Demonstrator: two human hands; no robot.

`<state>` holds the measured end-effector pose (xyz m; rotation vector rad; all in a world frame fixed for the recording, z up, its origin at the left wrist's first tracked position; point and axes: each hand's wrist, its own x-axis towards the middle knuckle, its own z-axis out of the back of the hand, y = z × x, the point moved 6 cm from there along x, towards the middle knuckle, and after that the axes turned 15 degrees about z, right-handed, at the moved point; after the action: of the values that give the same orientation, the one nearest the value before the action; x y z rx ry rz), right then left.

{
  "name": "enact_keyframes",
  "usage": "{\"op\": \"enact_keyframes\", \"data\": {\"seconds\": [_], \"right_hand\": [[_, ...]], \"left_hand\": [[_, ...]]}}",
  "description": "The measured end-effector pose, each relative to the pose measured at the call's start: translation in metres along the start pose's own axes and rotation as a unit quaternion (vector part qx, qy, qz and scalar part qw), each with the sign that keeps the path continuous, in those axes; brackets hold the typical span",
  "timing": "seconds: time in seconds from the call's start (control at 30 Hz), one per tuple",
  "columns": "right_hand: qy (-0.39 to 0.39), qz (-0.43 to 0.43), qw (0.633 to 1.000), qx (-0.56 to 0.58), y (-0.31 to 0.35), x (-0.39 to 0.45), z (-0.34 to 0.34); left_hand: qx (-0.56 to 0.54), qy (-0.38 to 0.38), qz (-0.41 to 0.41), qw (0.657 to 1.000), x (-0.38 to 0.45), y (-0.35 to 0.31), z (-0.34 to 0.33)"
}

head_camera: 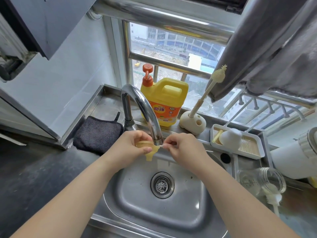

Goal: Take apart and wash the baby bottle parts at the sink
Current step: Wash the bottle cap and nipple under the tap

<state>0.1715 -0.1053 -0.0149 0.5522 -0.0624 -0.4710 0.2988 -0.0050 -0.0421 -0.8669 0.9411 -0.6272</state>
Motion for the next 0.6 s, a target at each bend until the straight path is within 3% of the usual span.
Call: {"op": "enact_keyframes", "data": {"seconds": [0.23, 0.47, 0.6], "right_hand": [[0.008, 0.031, 0.999, -0.014, 0.012, 0.004, -0.003], [-0.018, -0.01, 0.998, 0.063, -0.007, -0.001, 0.0], [-0.008, 0.005, 0.999, 0.047, 0.003, 0.003, 0.0]], "left_hand": [[-0.059, 0.024, -0.003, 0.998, -0.005, 0.001, -0.006], [-0.169, 0.05, 0.003, 0.984, -0.005, 0.009, 0.001], [-0.052, 0.02, 0.044, 0.997, -0.002, 0.008, -0.009]]}}
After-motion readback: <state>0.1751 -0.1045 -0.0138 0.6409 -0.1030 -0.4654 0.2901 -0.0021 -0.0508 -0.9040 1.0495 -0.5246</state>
